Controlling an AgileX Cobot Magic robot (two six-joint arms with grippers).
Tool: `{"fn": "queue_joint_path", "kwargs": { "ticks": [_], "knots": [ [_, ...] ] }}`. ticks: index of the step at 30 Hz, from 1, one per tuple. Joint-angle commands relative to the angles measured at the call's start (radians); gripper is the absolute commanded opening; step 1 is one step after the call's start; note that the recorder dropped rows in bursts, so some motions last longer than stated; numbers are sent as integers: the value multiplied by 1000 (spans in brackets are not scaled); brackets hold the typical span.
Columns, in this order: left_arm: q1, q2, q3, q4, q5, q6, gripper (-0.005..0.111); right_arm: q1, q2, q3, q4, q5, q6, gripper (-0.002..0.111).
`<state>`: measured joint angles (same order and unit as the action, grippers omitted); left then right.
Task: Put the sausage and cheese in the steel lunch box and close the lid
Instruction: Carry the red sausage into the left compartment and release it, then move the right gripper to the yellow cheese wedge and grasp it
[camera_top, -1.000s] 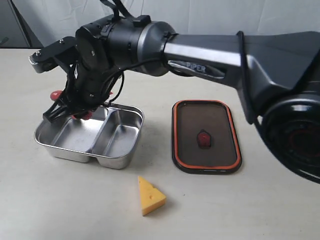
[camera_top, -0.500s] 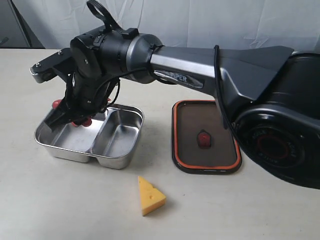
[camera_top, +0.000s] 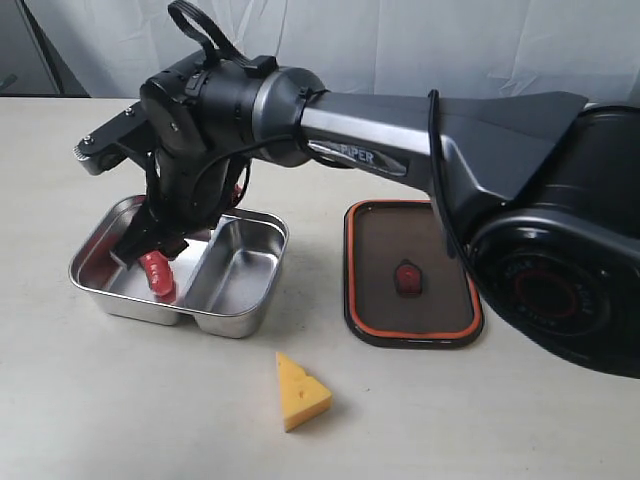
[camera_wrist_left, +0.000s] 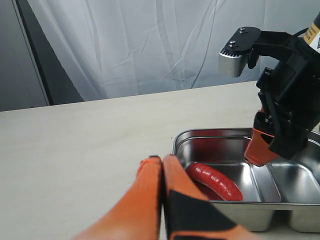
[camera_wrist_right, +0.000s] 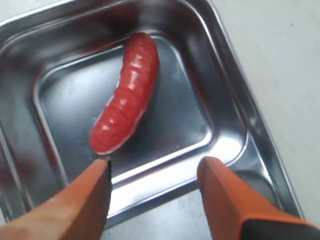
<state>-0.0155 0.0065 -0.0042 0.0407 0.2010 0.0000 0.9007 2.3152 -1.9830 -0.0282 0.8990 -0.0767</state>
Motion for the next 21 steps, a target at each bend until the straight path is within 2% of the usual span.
{"fn": "queue_joint_path", "kwargs": {
  "ticks": [1,5,13,18,21],
  "knots": [
    [-7,-7,4,-8,-10,0,0,-5,-41,-25,-32,146,36,53],
    [-7,-7,4,-8,-10,0,0,-5,-114,-28,-57,308,99,53],
    [-7,-7,4,-8,-10,0,0,-20,-265,-16,-16,322,185,53],
    [-7,-7,4,-8,-10,0,0,-20,-388,181,-16,322,212,53],
    [-7,-7,4,-8,-10,0,0,-20,-485,375,-24,229,252,53]
  ]
}}
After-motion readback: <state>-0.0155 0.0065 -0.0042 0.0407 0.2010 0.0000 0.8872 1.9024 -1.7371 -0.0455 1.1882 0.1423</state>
